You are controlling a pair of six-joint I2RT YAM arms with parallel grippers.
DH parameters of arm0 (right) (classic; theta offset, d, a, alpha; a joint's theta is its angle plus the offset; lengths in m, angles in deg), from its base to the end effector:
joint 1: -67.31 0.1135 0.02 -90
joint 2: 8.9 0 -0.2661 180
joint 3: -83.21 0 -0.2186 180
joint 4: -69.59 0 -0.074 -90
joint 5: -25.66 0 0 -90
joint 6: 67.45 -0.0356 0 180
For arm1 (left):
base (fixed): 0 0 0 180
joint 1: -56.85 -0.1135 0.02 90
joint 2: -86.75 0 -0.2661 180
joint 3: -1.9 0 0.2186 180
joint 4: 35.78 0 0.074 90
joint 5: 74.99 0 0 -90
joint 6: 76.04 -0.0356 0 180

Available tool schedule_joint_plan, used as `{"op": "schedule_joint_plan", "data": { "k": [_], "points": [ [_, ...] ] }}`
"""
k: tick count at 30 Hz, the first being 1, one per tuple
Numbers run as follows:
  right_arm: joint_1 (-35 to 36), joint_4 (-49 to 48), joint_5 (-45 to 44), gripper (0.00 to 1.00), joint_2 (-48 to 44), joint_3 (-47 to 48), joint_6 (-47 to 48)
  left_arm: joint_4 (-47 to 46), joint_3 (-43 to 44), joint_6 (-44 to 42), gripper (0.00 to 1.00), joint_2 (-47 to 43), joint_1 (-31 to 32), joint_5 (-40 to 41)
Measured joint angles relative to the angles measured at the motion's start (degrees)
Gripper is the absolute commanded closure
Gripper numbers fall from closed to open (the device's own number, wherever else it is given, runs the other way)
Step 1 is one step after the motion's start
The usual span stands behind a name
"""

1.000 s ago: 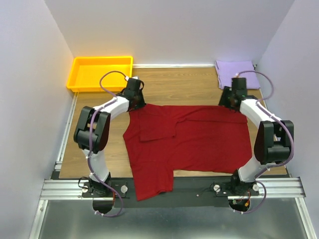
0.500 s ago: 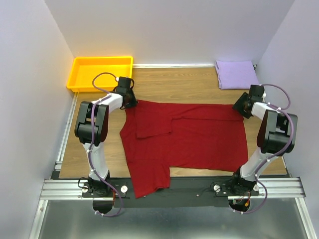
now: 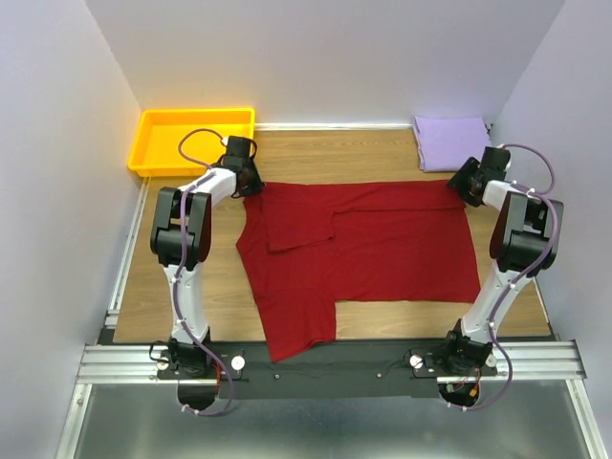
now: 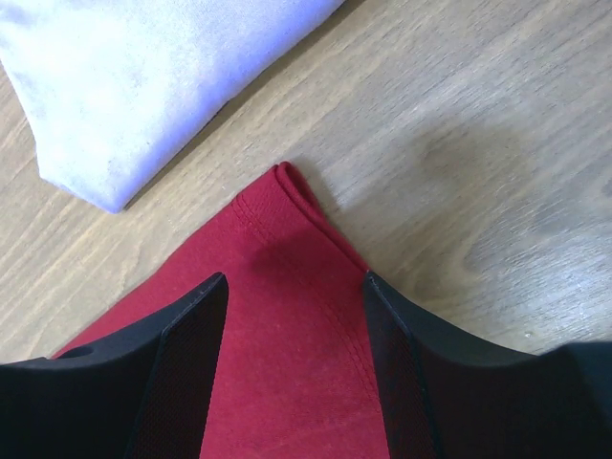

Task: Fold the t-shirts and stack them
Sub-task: Fold the tshirt

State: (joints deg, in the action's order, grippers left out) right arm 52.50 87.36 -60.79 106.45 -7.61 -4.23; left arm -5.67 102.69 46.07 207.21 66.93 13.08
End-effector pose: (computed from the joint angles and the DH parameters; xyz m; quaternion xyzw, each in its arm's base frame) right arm 0.3960 -0.1024 0.1816 0.3152 0.8642 0.0691 0.3859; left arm 0.4246 -0.0767 0.1856 -0.1737 0.9227 -0.1385 0.3150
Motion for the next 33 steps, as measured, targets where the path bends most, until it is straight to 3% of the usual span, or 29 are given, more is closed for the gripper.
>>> {"op": "schedule_joint_plan", "data": {
  "k": [2,6,7,12,18,22,27,33],
  "points": [
    [-0.02,0.11,0.17,0.34,0.02,0.07,0.13,0.09,0.09,0.04,0.88,-0.04,-0.13,0.0],
    [-0.11,1.49,0.24,0.34,-3.13,-2.05,0.92,-0.11,-1.79,0.63,0.7,-2.12,-0.22,-0.07],
    [-0.17,1.99,0.46,0.34,-5.42,-3.48,1.14,-0.13,-3.06,0.61,0.59,-3.82,-0.24,-0.09],
    [-0.31,3.69,3.89,0.34,-18.4,-9.18,1.31,-0.07,-8.31,1.16,0.44,-14.8,-0.2,0.0],
    [1.07,4.66,8.59,0.34,-34.88,-17.88,-0.13,-0.09,-20.5,1.11,0.44,-37.22,1.6,2.08],
    [6.32,8.68,9.66,0.34,-42.18,-21.35,-0.66,3.85,-31.06,1.44,0.44,-50.42,4.81,3.45],
    [14.27,13.77,9.53,0.34,-45.75,-23.34,0.28,11.58,-41.68,3.21,0.5,-59.1,8.94,3.69],
    [14.75,17.49,7.82,0.34,-42.71,-24.33,1.36,15.23,-44.37,5.53,0.61,-60.7,9.92,3.89]
  ]
}}
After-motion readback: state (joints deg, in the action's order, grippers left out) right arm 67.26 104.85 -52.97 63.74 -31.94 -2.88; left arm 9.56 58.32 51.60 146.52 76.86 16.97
